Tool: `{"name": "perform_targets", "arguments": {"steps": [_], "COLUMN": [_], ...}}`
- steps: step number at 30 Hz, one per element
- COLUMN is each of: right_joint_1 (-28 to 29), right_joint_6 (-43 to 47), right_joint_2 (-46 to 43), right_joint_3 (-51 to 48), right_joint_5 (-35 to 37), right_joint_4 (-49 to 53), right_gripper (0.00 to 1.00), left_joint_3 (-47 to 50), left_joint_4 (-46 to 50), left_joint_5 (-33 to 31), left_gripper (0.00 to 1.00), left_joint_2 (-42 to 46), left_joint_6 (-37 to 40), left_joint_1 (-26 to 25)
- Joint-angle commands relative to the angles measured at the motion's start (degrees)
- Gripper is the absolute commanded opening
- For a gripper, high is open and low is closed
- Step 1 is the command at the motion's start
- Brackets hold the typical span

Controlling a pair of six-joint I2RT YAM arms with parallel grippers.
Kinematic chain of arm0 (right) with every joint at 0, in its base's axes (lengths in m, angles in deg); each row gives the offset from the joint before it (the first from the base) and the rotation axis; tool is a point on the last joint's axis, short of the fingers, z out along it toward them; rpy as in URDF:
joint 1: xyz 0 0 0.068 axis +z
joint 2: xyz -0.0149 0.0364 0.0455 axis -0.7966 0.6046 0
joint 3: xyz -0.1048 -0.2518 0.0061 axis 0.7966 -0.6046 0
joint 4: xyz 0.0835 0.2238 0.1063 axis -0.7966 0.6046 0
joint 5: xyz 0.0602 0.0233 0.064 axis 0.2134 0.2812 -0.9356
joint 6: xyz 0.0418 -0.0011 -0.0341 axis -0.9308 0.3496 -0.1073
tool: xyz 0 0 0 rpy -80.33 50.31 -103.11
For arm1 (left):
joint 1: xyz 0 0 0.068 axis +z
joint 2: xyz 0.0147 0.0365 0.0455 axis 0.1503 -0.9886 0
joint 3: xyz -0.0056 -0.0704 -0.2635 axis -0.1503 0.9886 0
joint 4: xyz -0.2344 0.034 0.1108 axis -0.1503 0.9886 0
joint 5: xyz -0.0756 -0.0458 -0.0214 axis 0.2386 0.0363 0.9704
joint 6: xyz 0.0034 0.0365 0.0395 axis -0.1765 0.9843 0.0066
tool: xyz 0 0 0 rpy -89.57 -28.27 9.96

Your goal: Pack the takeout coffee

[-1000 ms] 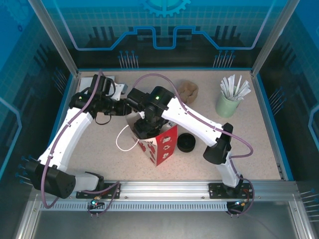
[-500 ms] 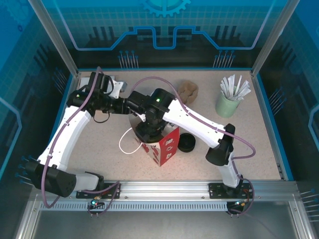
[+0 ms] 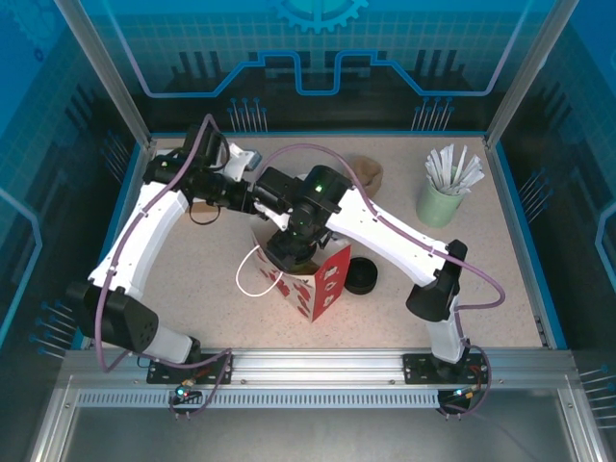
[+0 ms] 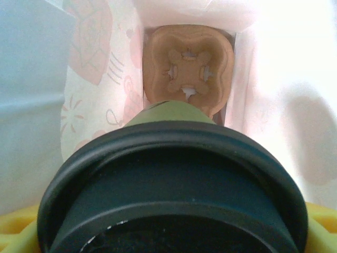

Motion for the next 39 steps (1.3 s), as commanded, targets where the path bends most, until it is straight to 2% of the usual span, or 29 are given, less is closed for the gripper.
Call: {"name": "perform_targets", "arguments": {"steps": [1, 7, 13, 23, 39], "right_joint_1": [-0.25, 0.66, 1.99, 4.36, 5.88], "right_joint_6": [1.03, 1.64, 2.16, 1.55, 1.56], "right_joint_2": [0.37, 0.62, 1.18, 3.71, 5.49], "right_joint_3": [3.16, 8.76, 12.06, 12.58, 13.26], "right_joint_5": [-1.70, -0.61, 0.30, -1.83, -3.13], "right_joint_4": [0.28, 3.37, 4.30, 3.37, 4.05], "right_gripper": [0.78, 0.77, 0.77, 0.77, 0.77], "left_joint_3": [-1.47, -1.05, -1.86, -1.73, -2.21], "left_joint_4": [1.95, -0.94, -1.14, -1.27, -1.09], "left_joint_5": [2.03, -3.51, -4.21, -5.19, -6.42], "left_gripper": [0.68, 0.35, 0.22, 0.12, 0.11], "left_joint_2": [-1.18, -2.72, -3.58, -3.71, -5.01], "left_joint_6": [2.49, -1.10, -2.31, -3.85, -4.74], "left_joint_1": [-1.28, -1.31, -1.56, -1.88, -2.14]}}
